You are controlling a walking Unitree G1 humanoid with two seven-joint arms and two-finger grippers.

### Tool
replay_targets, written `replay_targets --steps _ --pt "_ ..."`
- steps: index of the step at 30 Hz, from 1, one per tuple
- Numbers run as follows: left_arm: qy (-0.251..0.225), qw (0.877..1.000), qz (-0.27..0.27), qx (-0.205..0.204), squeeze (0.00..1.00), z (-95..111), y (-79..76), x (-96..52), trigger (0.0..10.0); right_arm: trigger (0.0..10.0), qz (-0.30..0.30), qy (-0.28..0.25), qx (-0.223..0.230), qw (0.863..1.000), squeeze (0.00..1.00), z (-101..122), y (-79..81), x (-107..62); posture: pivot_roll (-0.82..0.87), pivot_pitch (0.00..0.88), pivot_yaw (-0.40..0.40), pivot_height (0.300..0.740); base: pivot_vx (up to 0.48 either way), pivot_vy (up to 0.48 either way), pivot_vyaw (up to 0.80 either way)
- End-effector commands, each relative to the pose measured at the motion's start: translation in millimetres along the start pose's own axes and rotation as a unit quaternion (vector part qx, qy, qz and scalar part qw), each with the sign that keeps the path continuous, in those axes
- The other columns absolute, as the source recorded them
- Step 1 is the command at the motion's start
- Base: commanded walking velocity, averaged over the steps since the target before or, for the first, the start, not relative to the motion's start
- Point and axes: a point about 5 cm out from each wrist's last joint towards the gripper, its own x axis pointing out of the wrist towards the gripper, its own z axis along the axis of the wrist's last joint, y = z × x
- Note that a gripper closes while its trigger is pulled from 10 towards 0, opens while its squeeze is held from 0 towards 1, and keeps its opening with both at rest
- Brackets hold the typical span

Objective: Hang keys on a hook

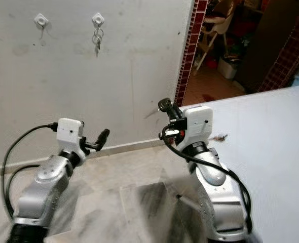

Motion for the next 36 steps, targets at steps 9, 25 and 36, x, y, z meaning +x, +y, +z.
replay_targets --steps 9,25,36 --pt "-0.007 1.000 0.016 0.010 0.00 5 8.0 0.2 10.0 10.0 0.008 -0.019 0.000 1.000 0.00 11 4.3 3.5 0.09 0.005 -0.060 0.740 0.000 0.480 0.00" --pt "-0.033 0.999 0.011 -0.001 0.00 13 10.6 3.1 10.0 10.0 0.009 -0.018 -0.003 1.000 0.00 11 4.0 3.8 0.08 0.007 -0.062 0.740 0.163 0.016 0.00" --pt "-0.029 1.000 0.007 -0.003 0.00 11 9.3 2.5 10.0 10.0 0.014 -0.019 -0.003 1.000 0.00 11 5.8 4.9 0.08 0.008 -0.064 0.740 0.472 0.000 0.00"
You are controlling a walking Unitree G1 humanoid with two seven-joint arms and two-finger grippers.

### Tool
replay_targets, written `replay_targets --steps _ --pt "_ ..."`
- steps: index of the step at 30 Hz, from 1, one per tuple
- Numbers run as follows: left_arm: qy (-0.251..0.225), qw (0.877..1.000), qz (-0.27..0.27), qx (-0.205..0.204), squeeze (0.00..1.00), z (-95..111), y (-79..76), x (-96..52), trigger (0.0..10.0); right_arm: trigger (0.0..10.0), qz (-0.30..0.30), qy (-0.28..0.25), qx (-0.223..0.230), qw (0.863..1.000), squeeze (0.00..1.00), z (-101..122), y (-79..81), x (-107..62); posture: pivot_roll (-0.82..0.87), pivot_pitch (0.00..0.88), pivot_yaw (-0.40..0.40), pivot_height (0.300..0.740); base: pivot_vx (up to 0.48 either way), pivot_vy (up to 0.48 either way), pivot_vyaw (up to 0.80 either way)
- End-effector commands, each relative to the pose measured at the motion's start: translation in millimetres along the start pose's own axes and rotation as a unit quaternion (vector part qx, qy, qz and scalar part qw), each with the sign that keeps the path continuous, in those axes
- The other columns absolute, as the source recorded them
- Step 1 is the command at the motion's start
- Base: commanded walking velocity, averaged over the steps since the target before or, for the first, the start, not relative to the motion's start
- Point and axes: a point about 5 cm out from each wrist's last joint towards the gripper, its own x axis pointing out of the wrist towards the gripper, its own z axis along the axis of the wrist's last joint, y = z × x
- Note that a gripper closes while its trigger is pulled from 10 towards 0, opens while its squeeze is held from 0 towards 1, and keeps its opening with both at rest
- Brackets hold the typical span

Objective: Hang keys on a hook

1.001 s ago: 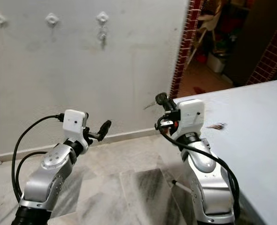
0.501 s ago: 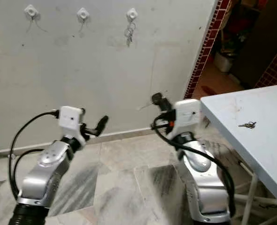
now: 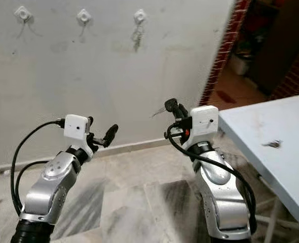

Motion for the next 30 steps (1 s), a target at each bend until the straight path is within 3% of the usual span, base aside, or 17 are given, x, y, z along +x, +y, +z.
replay_targets --steps 1,8,21,30 --pt "0.000 1.000 -0.016 -0.003 0.00 0.0 -7.6 2.3 10.0 10.0 -0.009 -0.005 -0.008 1.000 0.00 3.6 -6.3 -1.8 0.08 0.008 -0.064 0.740 0.472 0.000 0.00" --pt "0.003 1.000 -0.016 -0.003 0.00 -0.7 -7.5 1.9 10.0 10.0 0.000 -0.006 -0.013 1.000 0.00 3.7 -3.7 -1.8 0.09 0.014 -0.065 0.740 0.472 0.000 0.00" --pt "0.008 1.000 -0.022 -0.002 0.00 -2.6 -9.2 1.8 10.0 10.0 0.004 -0.003 -0.012 1.000 0.00 1.5 -2.4 -2.1 0.09 0.007 -0.064 0.740 0.472 0.000 0.72" --pt "0.009 1.000 -0.026 -0.001 0.00 -2.8 -10.0 2.0 10.0 10.0 0.007 -0.002 -0.012 1.000 0.00 0.6 -2.0 -1.0 0.10 0.000 -0.064 0.740 0.465 0.000 0.00"
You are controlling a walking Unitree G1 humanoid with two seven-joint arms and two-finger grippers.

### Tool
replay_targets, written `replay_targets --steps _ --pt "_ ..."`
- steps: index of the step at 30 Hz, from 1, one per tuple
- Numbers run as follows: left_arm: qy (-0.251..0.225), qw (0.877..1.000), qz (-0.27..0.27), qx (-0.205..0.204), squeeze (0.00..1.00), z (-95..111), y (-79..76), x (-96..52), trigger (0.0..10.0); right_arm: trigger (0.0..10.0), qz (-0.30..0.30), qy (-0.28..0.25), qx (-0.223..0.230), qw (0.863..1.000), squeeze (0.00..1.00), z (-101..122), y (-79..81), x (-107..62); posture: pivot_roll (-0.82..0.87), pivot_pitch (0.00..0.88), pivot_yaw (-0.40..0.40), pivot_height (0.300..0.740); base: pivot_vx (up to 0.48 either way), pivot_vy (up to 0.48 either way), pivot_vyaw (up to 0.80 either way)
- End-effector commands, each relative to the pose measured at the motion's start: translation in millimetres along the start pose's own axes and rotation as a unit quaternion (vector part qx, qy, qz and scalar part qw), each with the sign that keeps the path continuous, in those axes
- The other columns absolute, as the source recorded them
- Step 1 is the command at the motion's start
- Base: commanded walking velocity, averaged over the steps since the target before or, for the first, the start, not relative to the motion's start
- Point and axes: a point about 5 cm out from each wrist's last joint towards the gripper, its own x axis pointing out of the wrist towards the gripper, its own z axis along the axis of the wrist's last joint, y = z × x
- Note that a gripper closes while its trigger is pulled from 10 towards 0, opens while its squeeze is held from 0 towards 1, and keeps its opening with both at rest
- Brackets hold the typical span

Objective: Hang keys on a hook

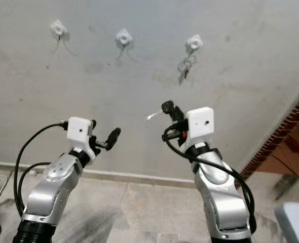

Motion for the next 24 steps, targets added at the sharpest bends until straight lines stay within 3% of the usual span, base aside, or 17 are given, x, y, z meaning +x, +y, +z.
replay_targets --steps 1,19,24 --pt "-0.001 1.000 0.007 0.005 0.00 2.3 5.1 -0.9 10.0 10.0 0.008 -0.012 0.003 1.000 0.00 5.0 4.2 2.8 0.10 0.000 -0.064 0.740 0.465 0.000 0.00" --pt "0.004 1.000 0.011 0.004 0.00 0.3 5.0 -1.8 10.0 10.0 0.006 -0.008 0.003 1.000 0.00 2.2 3.9 2.3 0.10 0.007 -0.063 0.740 0.456 0.000 0.00" --pt "0.008 1.000 0.017 0.002 0.00 -2.1 4.4 -2.2 10.0 10.0 0.006 -0.005 0.003 1.000 0.00 0.2 3.3 1.4 0.10 0.009 -0.064 0.740 0.250 0.000 0.00"
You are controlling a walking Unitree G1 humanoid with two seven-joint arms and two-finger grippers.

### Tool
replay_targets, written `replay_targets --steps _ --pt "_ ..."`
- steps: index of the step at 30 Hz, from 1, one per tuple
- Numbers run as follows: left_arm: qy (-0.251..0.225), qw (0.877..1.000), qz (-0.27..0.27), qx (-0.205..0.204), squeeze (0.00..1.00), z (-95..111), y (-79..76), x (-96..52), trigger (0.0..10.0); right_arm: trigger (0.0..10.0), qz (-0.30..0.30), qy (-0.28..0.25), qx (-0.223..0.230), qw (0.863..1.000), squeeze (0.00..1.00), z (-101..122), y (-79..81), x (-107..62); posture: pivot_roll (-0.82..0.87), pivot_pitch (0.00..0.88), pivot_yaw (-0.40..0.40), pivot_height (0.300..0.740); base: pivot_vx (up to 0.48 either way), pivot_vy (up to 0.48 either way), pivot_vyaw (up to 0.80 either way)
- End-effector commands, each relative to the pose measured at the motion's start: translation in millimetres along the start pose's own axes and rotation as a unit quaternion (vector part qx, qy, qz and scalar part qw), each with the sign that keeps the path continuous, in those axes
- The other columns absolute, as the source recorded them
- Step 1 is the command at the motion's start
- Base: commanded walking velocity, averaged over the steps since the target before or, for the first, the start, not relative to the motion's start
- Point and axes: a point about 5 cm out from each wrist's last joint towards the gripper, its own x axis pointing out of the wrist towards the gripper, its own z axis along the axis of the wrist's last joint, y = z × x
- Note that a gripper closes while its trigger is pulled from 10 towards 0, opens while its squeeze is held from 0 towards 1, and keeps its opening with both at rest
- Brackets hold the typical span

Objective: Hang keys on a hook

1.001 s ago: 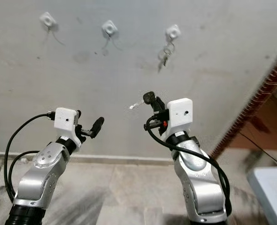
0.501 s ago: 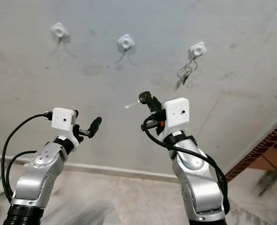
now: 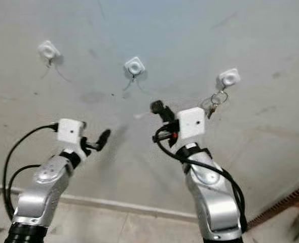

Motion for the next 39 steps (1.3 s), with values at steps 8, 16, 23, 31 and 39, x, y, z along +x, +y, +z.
replay_targets --steps 8,16,23,31,39 --pt "-0.005 1.000 -0.006 -0.003 0.00 2 -9.7 1.6 10.0 10.0 -0.015 0.000 -0.007 1.000 0.00 1 -8.6 -2.6 0.10 0.010 -0.065 0.740 0.000 0.000 0.00" --pt "-0.008 1.000 0.008 0.010 0.00 1 -7.1 -2.1 10.0 10.0 0.001 -0.006 -0.011 1.000 0.00 3 -7.4 -4.1 0.10 0.014 -0.067 0.740 0.000 0.000 0.00" --pt "0.000 1.000 0.017 0.013 0.00 -4 -1.8 -12.6 10.0 10.0 -0.002 -0.003 -0.013 1.000 0.00 1 -11.3 -5.9 0.11 0.021 -0.068 0.740 0.000 0.000 0.00" --pt "0.007 1.000 0.018 0.000 0.00 -5 -2.1 -15.2 10.0 10.0 0.001 -0.004 -0.009 1.000 0.00 1 -8.5 -3.2 0.12 0.027 -0.071 0.740 0.000 0.030 0.00" --pt "0.010 1.000 0.010 -0.001 0.00 -5 -4.2 -14.4 10.0 10.0 -0.003 -0.003 -0.010 1.000 0.00 1 -9.3 -3.3 0.12 0.025 -0.067 0.740 0.000 0.344 0.00"
